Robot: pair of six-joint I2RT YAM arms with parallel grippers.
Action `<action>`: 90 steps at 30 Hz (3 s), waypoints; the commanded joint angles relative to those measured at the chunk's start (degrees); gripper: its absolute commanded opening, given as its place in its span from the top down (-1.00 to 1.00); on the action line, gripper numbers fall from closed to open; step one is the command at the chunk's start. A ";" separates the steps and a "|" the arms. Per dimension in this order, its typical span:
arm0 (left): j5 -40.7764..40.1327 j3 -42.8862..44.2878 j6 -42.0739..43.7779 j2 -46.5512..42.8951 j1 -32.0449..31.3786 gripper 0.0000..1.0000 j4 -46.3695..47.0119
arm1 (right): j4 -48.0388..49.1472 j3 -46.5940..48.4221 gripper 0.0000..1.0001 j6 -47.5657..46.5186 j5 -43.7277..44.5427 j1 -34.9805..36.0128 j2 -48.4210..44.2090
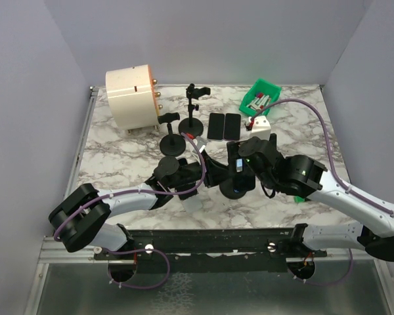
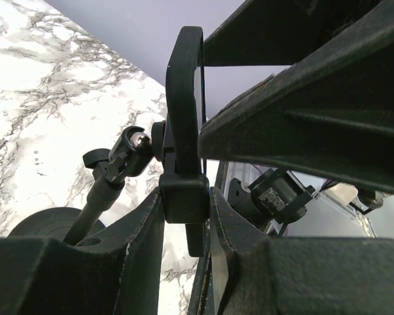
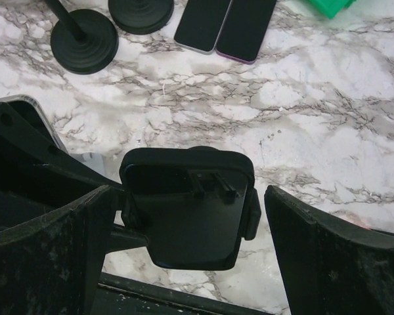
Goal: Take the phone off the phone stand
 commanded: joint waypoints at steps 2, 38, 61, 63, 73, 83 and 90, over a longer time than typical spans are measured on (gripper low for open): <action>-1.69 0.51 1.67 -0.99 0.02 1.00 0.00 | -0.16 -0.83 -0.99 0.62 -1.41 0.05 1.34; -1.78 -0.15 1.67 -1.66 0.01 1.00 0.00 | 0.68 0.26 -0.64 1.13 4.08 0.05 4.42; -2.04 -0.46 0.10 -2.47 -0.04 -0.03 -0.46 | 1.97 -0.98 0.76 0.74 1.30 0.05 3.55; -1.47 -0.23 -0.04 -2.09 -0.04 0.00 -0.29 | 1.97 -1.00 0.78 0.81 1.29 0.05 3.46; 0.15 0.20 -0.97 -0.82 -0.05 0.58 1.65 | 1.83 -1.34 0.86 1.00 1.27 0.05 3.12; -5.23 -4.48 0.08 -4.52 0.16 1.00 3.79 | 0.26 -2.51 0.99 1.77 3.66 0.04 1.97; -7.19 -5.92 -0.91 -4.93 0.52 1.00 3.33 | -1.07 -3.30 1.00 2.22 5.27 0.05 2.05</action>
